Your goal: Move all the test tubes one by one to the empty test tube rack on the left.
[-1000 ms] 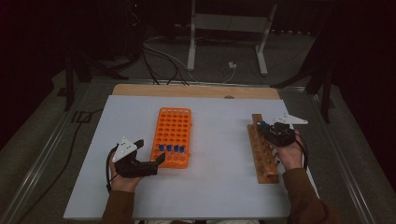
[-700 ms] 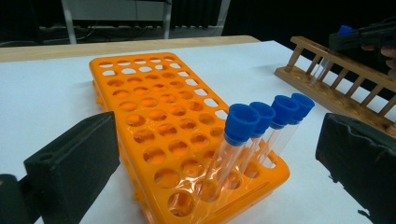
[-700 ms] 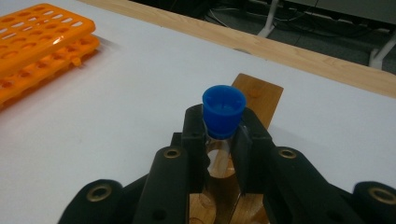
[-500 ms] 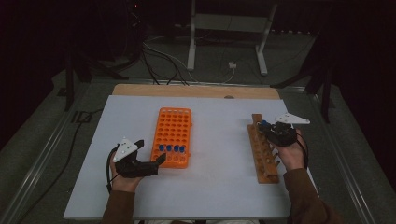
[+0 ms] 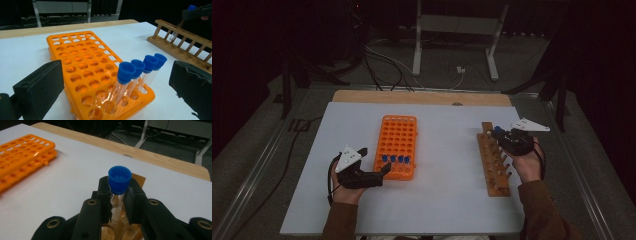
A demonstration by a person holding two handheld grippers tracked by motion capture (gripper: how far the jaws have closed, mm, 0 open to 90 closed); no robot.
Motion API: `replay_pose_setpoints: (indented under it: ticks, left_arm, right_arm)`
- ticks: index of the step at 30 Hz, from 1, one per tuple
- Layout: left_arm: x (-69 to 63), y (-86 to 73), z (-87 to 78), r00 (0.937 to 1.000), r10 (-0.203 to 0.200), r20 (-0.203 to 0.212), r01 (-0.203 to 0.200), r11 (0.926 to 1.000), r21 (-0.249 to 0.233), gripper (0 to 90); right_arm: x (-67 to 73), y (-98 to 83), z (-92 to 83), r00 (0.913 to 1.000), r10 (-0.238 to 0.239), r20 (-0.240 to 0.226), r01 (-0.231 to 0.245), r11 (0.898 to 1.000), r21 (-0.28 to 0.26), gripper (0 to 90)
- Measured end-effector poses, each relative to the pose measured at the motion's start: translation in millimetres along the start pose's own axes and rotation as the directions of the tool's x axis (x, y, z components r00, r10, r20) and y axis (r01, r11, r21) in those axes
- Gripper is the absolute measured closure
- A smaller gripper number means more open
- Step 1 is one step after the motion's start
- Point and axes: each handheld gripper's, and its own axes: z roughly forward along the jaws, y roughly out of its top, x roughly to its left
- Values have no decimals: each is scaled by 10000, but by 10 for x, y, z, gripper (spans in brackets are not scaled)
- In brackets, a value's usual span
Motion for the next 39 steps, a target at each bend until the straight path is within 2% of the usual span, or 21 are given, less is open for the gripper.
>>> replay_pose_setpoints:
  ticks: [9, 19, 27, 39]
  left_arm:
    - [-27, 182, 4, 9996, 279, 34, -278, 9988, -392, 7]
    - [-67, 366, 69, 9987, 501, 136, -492, 9972, -570, 7]
    - [-144, 464, 184, 9980, 563, 298, -546, 9970, -553, 10]
    - [-264, 503, 370, 9972, 590, 453, -572, 9975, -404, 10]
  right_arm:
    - [23, 111, -76, 9999, -85, 91, 86, 9999, -82, 770]
    - [111, 301, -179, 9984, -476, 294, 485, 9984, -307, 771]
    - [216, 383, -201, 9981, -619, -31, 617, 9969, -486, 771]
    - [497, 449, -21, 9938, -750, -819, 732, 9970, -248, 770]
